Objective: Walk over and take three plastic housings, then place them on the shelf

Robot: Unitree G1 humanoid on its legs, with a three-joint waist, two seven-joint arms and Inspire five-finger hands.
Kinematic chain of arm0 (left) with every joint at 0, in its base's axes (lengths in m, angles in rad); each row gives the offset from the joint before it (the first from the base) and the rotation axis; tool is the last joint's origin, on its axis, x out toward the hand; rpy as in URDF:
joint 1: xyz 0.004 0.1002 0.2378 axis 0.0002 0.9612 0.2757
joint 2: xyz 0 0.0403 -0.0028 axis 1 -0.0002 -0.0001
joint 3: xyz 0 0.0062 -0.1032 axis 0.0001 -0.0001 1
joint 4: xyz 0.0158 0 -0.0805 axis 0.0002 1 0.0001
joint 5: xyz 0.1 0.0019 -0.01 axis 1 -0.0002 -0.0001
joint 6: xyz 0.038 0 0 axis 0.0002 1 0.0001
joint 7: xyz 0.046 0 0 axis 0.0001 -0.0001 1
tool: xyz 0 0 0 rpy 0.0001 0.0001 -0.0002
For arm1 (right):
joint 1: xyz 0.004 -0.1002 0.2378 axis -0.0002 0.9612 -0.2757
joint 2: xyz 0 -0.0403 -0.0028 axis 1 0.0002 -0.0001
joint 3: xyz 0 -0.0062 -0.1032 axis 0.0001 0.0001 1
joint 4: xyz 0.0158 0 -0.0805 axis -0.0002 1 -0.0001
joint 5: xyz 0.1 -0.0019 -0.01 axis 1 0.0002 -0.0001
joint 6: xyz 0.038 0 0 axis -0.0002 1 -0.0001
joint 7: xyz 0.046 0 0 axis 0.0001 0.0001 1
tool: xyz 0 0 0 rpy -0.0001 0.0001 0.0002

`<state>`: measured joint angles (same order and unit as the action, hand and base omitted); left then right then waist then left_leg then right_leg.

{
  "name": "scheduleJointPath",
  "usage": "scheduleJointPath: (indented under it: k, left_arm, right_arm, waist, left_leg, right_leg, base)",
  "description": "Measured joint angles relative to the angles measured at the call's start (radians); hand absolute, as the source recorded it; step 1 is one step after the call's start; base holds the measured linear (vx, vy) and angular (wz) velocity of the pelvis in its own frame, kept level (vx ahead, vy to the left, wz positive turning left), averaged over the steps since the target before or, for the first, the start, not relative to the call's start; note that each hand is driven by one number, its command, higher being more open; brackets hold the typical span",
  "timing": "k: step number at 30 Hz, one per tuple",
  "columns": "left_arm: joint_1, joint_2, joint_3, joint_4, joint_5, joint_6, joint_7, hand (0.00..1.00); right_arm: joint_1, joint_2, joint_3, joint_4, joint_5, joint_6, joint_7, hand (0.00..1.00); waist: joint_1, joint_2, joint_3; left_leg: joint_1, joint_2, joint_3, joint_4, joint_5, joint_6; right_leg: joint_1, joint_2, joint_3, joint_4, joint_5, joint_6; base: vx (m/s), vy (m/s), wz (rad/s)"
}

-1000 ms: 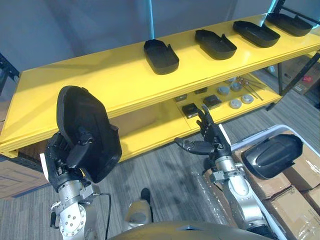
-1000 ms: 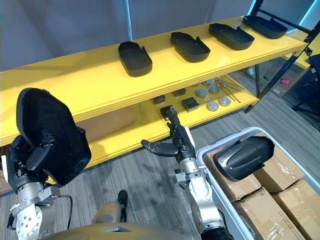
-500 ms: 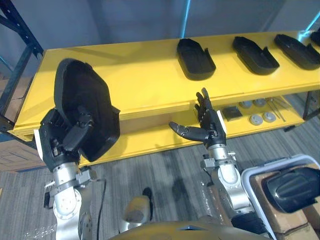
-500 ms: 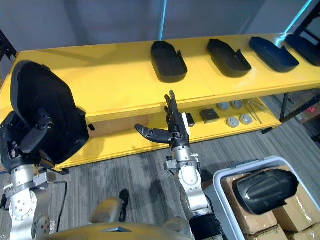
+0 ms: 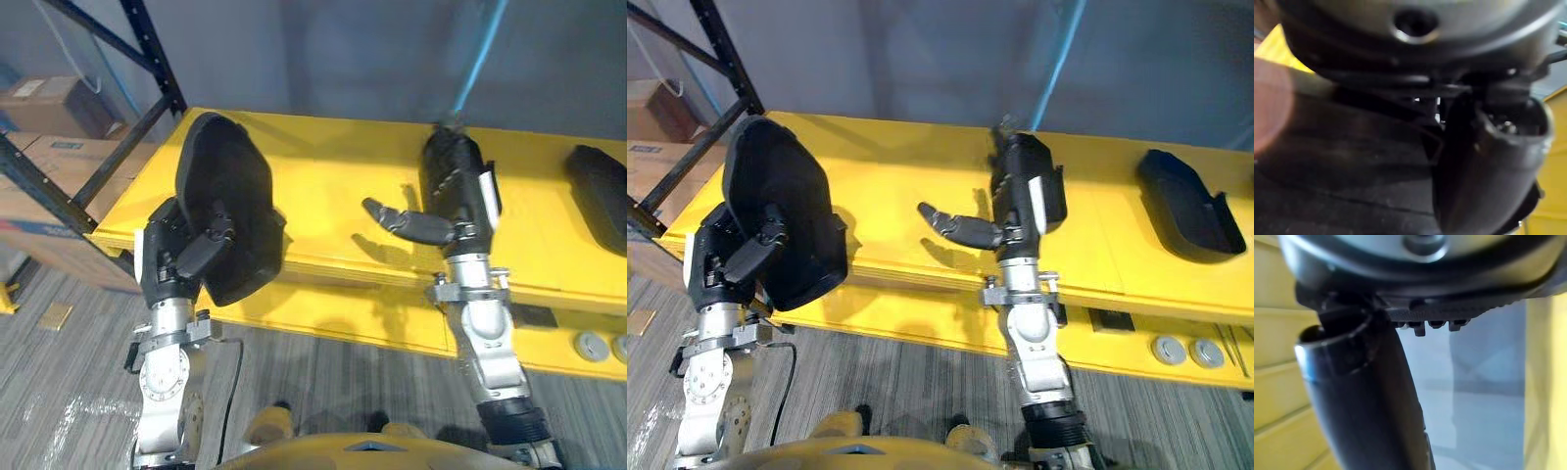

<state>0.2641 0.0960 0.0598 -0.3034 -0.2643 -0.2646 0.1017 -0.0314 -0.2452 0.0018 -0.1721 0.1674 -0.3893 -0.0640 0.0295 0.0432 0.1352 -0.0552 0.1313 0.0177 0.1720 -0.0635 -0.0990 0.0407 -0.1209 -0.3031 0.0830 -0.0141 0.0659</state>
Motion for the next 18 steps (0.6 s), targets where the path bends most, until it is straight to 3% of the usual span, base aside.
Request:
scheduleJointPath:
  k: [6,12,14,18]
  left_arm:
    - [0.001,0.028,-0.011,-0.005,-0.009,0.002,-0.072,0.0]
    - [0.0,0.07,0.036,-0.132,-0.146,0.009,-0.259,0.0]
    - [-0.027,0.117,0.092,-0.214,-0.206,0.038,-0.328,0.0]
    - [-0.142,0.186,0.144,-0.236,-0.29,0.117,-0.375,0.0]
  right_arm:
    - [0.023,0.013,-0.049,-0.068,0.017,-0.004,0.027,1.0]
    - [0.113,0.058,-0.049,-0.112,0.038,-0.003,0.066,1.0]
    - [0.128,0.056,-0.056,-0.113,0.038,0.002,0.075,1.0]
    - [0.136,0.038,-0.067,-0.114,0.038,0.021,0.098,1.0]
  waist:
    - [-0.003,-0.009,-0.002]
    - [-0.027,-0.011,-0.011]
    - [-0.038,-0.004,-0.017]
    - [-0.051,0.014,-0.035]
  left_leg:
    - [0.057,-0.028,0.035,-0.068,0.021,0.003]
    - [0.083,-0.036,0.082,-0.105,0.027,0.009]
    - [0.096,-0.035,0.098,-0.11,0.03,0.009]
    - [0.109,-0.037,0.112,-0.122,0.035,0.011]
  right_leg:
    - [0.016,-0.017,0.037,-0.02,0.008,0.012]
    - [0.015,-0.017,0.073,-0.049,0.027,0.018]
    - [0.012,-0.015,0.089,-0.053,0.034,0.019]
    - [0.012,-0.016,0.1,-0.053,0.036,0.021]
  base:
    - [0.03,0.021,-0.09]
    - [-0.04,0.021,-0.23]
    - [0.02,0.004,-0.18]
    - [0.01,0.006,-0.11]
